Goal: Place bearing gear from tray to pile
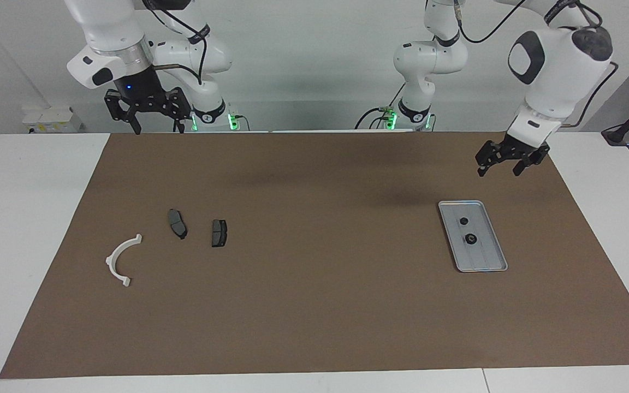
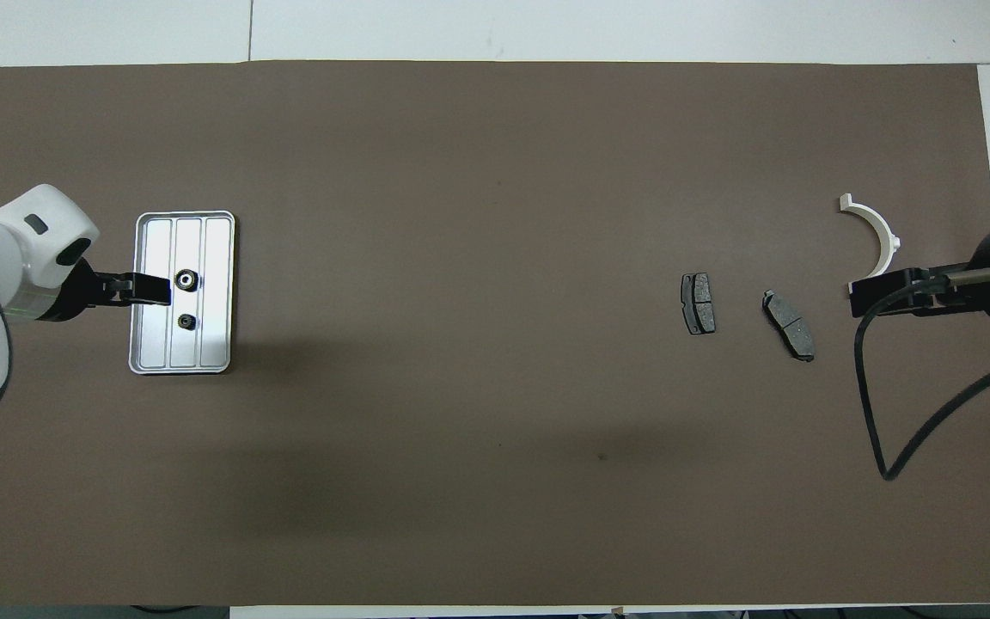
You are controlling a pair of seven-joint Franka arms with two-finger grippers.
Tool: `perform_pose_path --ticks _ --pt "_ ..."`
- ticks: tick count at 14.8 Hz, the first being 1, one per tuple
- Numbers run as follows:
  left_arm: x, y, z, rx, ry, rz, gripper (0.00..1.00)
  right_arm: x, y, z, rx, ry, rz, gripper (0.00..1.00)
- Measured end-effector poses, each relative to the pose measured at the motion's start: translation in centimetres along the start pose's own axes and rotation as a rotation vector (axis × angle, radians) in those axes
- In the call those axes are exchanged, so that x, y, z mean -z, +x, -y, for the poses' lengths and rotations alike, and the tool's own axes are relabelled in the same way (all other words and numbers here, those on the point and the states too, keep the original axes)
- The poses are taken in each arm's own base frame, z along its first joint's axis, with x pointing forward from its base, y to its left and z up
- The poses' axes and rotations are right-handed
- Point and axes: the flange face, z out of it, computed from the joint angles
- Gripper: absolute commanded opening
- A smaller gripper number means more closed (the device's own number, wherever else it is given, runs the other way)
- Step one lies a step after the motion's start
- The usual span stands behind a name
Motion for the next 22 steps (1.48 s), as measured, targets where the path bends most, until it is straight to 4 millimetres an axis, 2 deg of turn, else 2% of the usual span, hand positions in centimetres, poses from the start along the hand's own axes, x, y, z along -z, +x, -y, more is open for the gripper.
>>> perform_pose_path --ticks 2,5,11,22 --pt "-2.5 -0.1 0.1 0.002 0.002 -0.001 0.97 0.0 0.0 0.0 0.000 0.000 0.000 1.00" --pt "-3.8 -0.4 0.2 0.004 0.002 0.000 0.96 0.0 0.0 0.0 0.000 0.000 0.000 1.00" --pt "-8.5 -2.2 0.5 0.008 0.004 0.016 0.93 0.0 0.0 0.0 -0.001 0.000 0.000 1.00" --pt "-11.6 -1.8 0.7 -0.017 0.008 0.007 0.90 0.0 0.0 -0.5 -0.008 0.001 0.000 1.00"
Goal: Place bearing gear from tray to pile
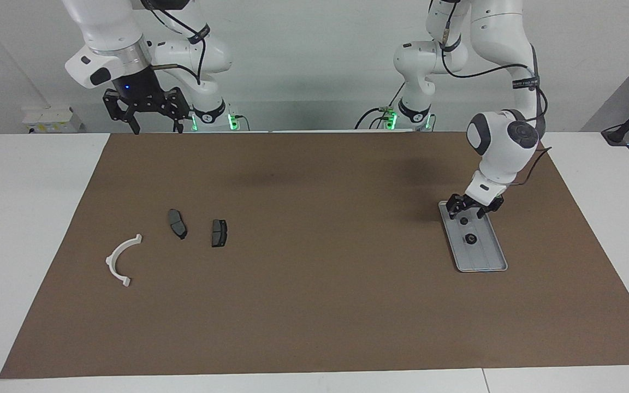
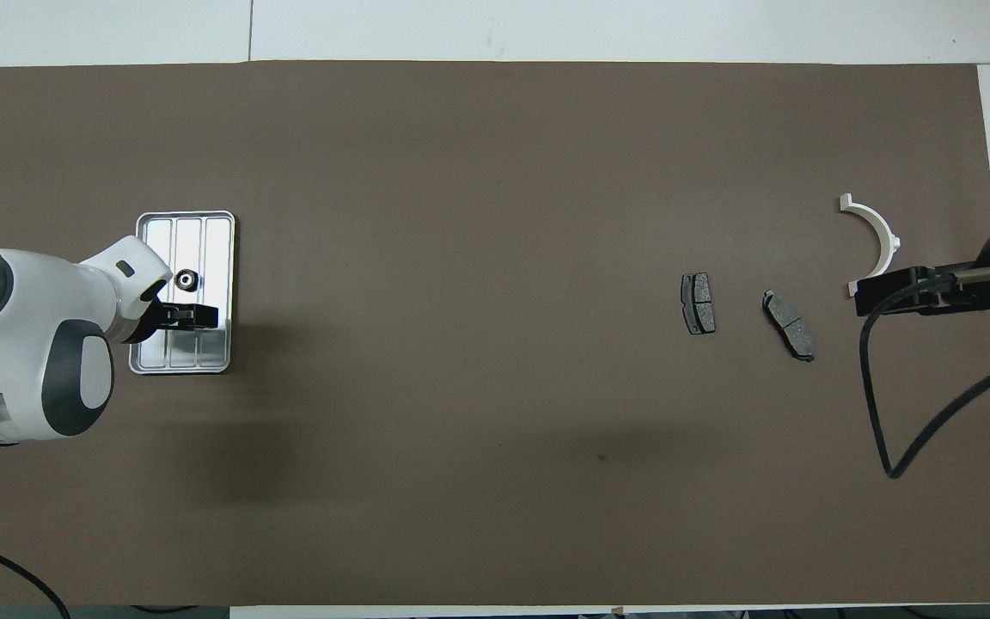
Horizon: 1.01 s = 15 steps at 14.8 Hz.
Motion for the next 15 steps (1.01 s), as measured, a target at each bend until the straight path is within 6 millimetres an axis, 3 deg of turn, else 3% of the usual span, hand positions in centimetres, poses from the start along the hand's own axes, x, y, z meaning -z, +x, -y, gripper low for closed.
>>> perform_pose_path --ticks 2,6,8,15 --pt "-0.20 -0.02 0.09 0.000 0.000 0.003 0.77 0.00 0.01 -0.08 -0.001 0.000 0.000 1.00" --pt "-0.25 -0.06 0.60 0.008 0.000 0.004 0.36 0.00 0.00 -0.08 -0.002 0.000 0.000 1.00" --pt "-0.25 -0.06 0.60 0.007 0.000 0.005 0.24 0.01 0.00 -0.09 -0.002 0.000 0.000 1.00" --pt "-0.21 -0.05 0.59 0.007 0.000 0.004 0.18 0.05 0.02 -0.58 -0.011 0.000 -0.001 1.00"
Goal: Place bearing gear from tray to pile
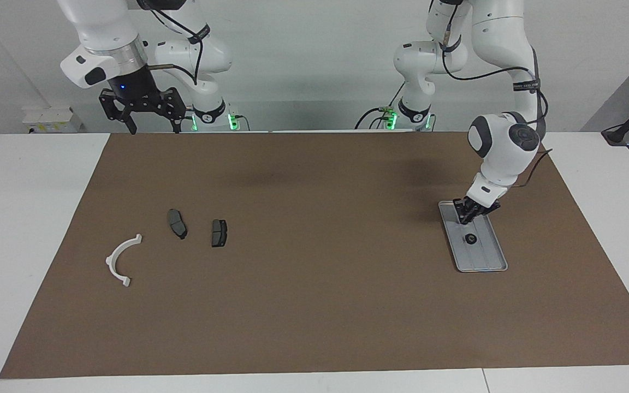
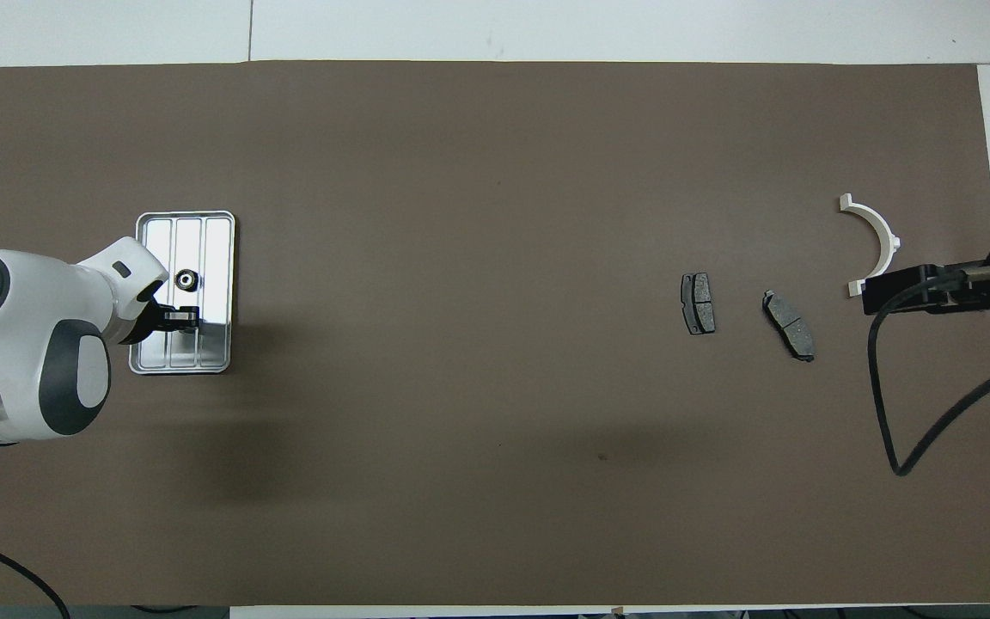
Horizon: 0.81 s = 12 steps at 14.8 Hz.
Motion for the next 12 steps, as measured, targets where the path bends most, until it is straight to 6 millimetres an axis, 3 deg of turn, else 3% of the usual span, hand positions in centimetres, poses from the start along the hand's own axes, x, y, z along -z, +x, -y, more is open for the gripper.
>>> perform_pose_path --ticks 3,8,9,10,12 --pt "1.0 0.7 -0.1 -0.002 -0.002 0.019 0.18 0.0 0.0 -0.4 -0.007 0.000 0.000 1.00" --pt "8.1 4.3 -0.8 0.018 -0.016 0.049 0.20 0.1 0.0 -0.8 -0.011 0.001 -0.002 1.00" --pt "9.2 4.9 -2.0 0.049 -0.018 0.038 0.20 0.1 0.0 -0.8 -0.010 0.001 -0.003 1.00" --pt "10.1 5.3 -4.5 0.083 -0.018 0.024 0.21 0.1 0.0 -0.8 -0.010 0.001 -0.002 1.00" --pt "10.9 5.3 -11.8 0.136 -0.005 0.006 0.21 -0.2 0.0 -0.8 -0.010 0.000 0.005 1.00"
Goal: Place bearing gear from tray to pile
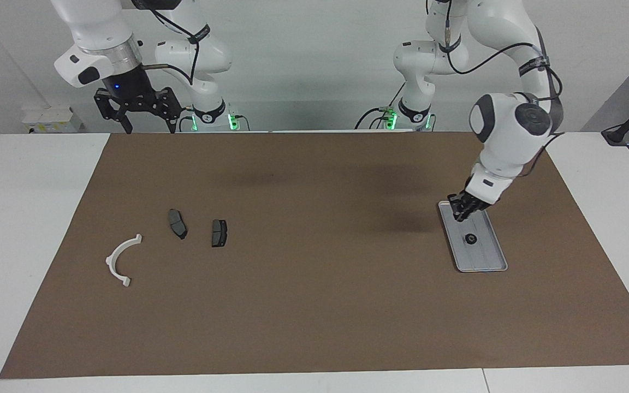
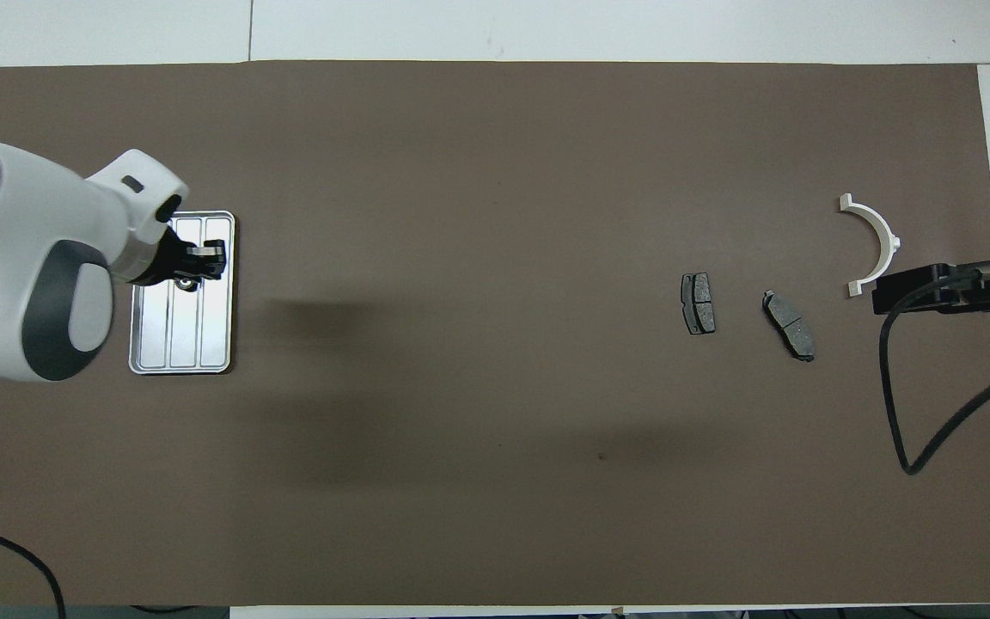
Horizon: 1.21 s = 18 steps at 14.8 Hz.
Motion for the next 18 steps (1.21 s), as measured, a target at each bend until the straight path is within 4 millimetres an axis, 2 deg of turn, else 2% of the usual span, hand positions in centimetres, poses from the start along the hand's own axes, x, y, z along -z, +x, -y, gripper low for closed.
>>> perform_pose_path --ticks 2,4,7,9,10,12,14,18 --pt "0.4 -2.2 -7.6 0.034 0.011 -0.017 0.21 -1.0 0.4 0.1 0.002 0.001 -0.014 1.00" --pt "0.2 -5.0 -13.8 0.054 0.014 -0.021 0.21 -3.3 1.2 0.3 0.004 0.002 -0.032 1.00" --pt "-2.0 -8.5 -20.1 0.099 0.049 -0.040 0.21 -7.2 2.0 0.5 0.005 0.003 -0.037 1.00" --pt "-5.0 -10.3 -23.5 0.121 0.068 -0.040 0.21 -9.6 2.7 0.5 -0.007 0.005 -0.038 1.00" --pt "-6.5 -10.9 -24.9 0.132 0.071 -0.041 0.21 -10.7 3.1 0.5 -0.016 0.005 -0.034 1.00" --pt "-8.4 -11.1 -26.6 0.150 0.063 -0.048 0.21 -12.7 4.1 0.6 -0.021 0.008 -0.036 1.00" --pt "-9.1 -10.9 -27.3 0.159 0.053 -0.056 0.21 -14.7 5.1 0.6 -0.021 0.010 -0.038 1.00" --pt "-9.4 -10.4 -27.7 0.164 0.030 -0.075 0.21 -18.4 7.0 1.3 -0.011 0.015 -0.045 1.00"
